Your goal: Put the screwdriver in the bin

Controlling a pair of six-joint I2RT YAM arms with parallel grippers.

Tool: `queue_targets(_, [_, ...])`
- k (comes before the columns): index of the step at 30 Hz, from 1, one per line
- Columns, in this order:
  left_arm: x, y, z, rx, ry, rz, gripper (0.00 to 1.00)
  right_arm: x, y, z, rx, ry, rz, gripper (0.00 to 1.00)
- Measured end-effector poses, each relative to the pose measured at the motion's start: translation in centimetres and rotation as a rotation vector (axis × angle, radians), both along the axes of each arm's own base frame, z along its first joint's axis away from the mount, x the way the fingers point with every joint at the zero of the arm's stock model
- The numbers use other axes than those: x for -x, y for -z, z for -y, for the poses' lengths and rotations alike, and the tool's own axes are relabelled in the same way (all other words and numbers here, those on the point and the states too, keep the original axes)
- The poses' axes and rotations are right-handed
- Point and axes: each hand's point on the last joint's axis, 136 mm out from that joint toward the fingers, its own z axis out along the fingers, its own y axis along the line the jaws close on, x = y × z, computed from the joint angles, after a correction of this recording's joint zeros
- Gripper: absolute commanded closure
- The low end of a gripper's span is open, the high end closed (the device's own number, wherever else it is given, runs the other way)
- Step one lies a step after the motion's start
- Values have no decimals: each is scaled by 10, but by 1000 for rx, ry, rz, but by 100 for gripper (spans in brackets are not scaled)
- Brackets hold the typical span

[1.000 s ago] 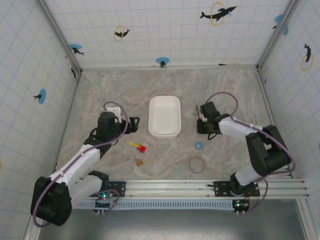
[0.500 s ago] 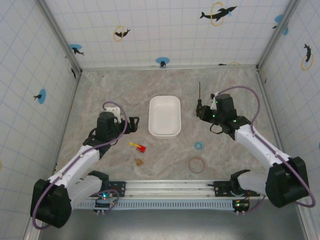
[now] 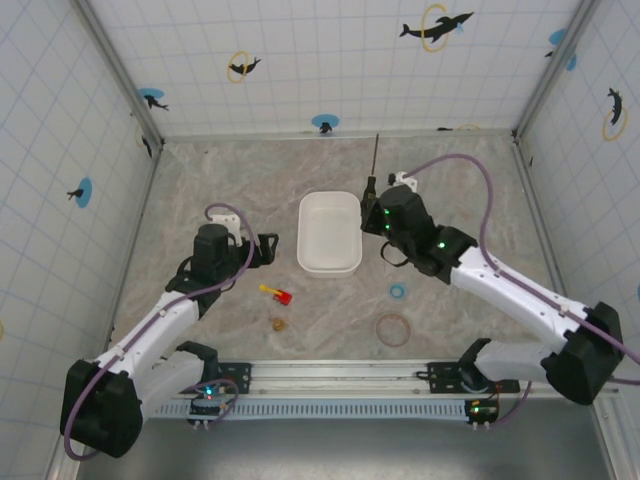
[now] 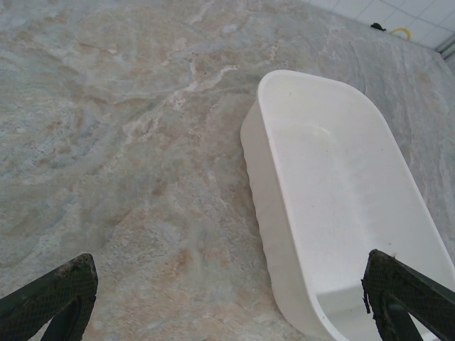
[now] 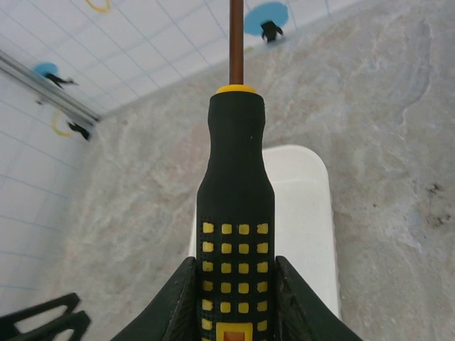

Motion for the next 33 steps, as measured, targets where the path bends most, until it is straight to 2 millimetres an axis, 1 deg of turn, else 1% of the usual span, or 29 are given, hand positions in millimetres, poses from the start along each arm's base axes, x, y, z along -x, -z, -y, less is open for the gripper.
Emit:
queue_targets(4, [-1,0,-1,-4,-7,2,2,-3,28,-25,110,-11,-73,96])
queue_targets(7, [-1,0,-2,-8,-12,3,2,1,51,-40,170,-36,-125,97])
queue_targets(11, [-1,0,-2,-9,-13,3,2,6,77,-51,232,-61,-185,98])
queue_targets(14, [-1,1,-2,-9,-14,3,3,6,87,-59,251,-76,-214,97])
queue_targets(18, [-1,1,-3,-11,-15,3,3,6,101,-67,266,-94,-251,97])
queue_targets(26, [-1,2,-4,-15,-19,0,2,12,135,-74,300,-131,-334,97])
queue_targets(33, [-2,6,-4,-20,-19,-10,2,15,151,-77,315,-148,-372,97])
